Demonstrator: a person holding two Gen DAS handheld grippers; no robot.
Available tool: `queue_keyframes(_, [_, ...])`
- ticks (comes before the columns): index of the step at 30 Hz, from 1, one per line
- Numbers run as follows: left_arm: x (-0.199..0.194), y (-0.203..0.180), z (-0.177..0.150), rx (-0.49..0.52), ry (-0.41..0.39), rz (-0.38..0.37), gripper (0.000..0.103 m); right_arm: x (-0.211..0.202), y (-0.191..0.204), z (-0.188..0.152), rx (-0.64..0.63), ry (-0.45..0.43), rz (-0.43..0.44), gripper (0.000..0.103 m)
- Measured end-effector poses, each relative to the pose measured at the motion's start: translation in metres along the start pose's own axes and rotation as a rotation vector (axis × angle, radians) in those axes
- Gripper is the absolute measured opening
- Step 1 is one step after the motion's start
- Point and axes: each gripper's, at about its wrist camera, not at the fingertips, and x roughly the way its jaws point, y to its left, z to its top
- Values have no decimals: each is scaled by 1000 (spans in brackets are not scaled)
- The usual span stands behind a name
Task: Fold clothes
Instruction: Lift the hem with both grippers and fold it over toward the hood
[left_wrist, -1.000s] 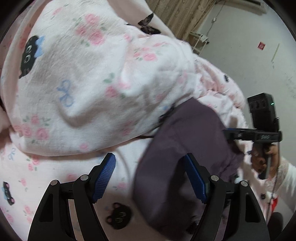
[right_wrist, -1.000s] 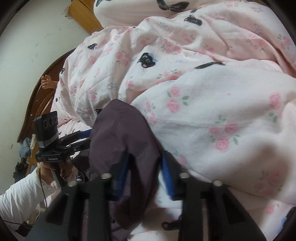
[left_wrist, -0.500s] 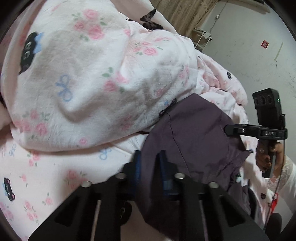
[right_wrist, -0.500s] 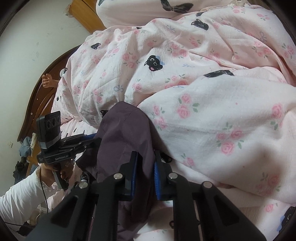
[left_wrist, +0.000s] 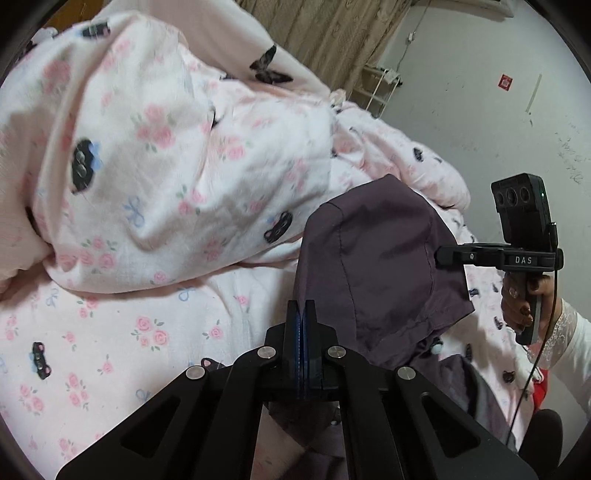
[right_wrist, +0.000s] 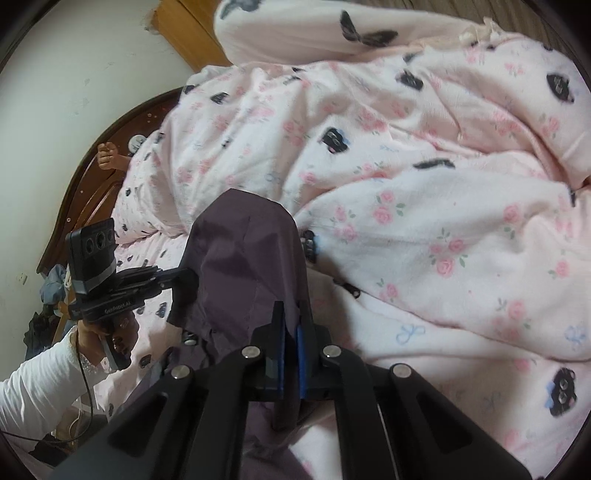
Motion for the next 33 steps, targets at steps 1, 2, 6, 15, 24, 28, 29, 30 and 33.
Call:
queue_keyframes(1, [-6,-2,0,1,-7,-4,0,-6,5,-2,-9,-6,4,5])
queue_keyframes(2, [-11,-6,0,4,-12,-7,0,-11,9,-4,-17,-10,7,5])
queue_keyframes(6, [-29,-22,-5,21,-22,-23,0,-31,31,-17,-64,-16,12,5])
queue_keyframes(15, [-61,-46,-33,51,-12,-34,0,-55,75,-52,-158,11,-13,5])
queue_keyframes(24, [-88,-66,-66,59,11,-40,0,-68,104,-81,-196,32,-19,5])
queue_keyframes(28, [-101,-76,-79,64,18,-50,0,-75,115,-97,-210,46,-20,5])
queue_keyframes(29, [-104,-79,-83,69,20,-51,0,-77,118,-101,-212,48,-18,5])
queue_keyframes(30, [-107,-81,-85,72,21,-51,0,-79,120,-105,-213,49,-18,5])
queue_keyframes(33, [-115,-89,-96,84,26,-55,0,-86,127,-119,-224,56,-18,5])
